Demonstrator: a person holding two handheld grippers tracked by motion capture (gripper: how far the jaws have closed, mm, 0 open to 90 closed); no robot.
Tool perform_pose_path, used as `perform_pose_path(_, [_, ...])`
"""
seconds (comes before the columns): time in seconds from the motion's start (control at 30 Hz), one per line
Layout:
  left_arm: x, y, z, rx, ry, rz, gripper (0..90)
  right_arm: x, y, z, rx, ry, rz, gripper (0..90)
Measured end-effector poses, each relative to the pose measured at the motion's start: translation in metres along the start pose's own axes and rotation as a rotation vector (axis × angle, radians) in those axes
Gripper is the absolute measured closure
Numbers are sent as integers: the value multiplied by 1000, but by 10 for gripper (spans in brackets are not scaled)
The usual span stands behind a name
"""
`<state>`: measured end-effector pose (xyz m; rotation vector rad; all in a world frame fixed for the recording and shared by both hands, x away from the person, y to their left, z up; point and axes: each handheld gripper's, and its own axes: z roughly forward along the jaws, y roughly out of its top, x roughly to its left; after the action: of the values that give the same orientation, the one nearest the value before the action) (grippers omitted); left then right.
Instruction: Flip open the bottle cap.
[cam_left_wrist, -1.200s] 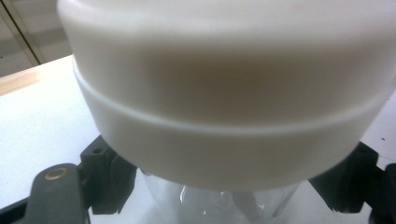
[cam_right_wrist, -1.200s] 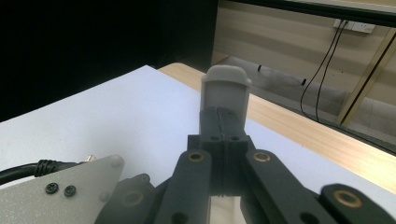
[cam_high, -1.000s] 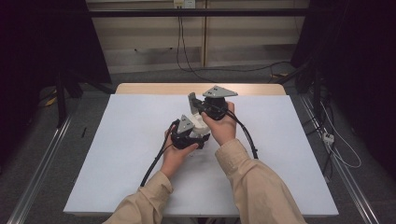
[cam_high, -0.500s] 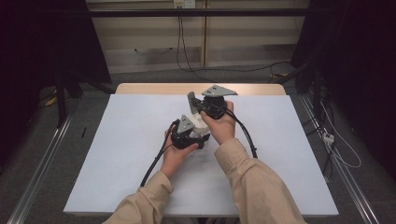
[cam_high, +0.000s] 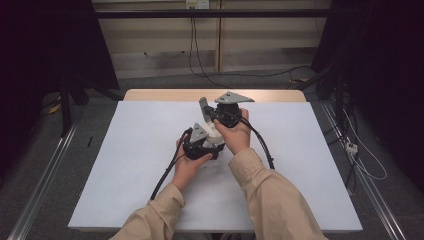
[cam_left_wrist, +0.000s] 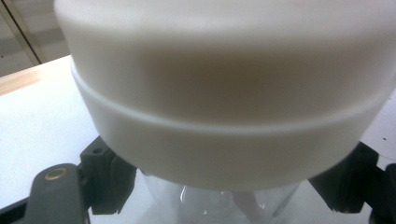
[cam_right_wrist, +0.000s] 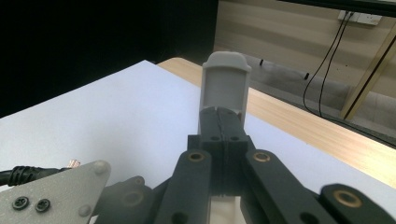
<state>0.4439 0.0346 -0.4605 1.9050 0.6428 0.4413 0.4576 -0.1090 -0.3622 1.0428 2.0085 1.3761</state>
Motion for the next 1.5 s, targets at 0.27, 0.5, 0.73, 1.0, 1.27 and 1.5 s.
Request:
perform_pose_path(0.27, [-1,0,0,-1,1,-15,185,-1,-1,3,-2,4,2,900])
perform_pose_path(0.5, [-1,0,0,4,6,13,184,0,-2,5,8,9,-11,900])
perform_pose_path(0.73, [-1,0,0,5,6,11,185,0,-2,6,10,13,-7,900])
perform_pose_path(1.0, [-1,0,1,6,10,11,183,-1,-2,7,11,10,-9,900])
perform_pose_path(1.27, [-1,0,1,8,12,12,181,-1,-2,8,10,9,-7,900])
perform_pose_path(1.5, [-1,0,1,9,16,8,178,-1,-3,9,22,12,-10,900])
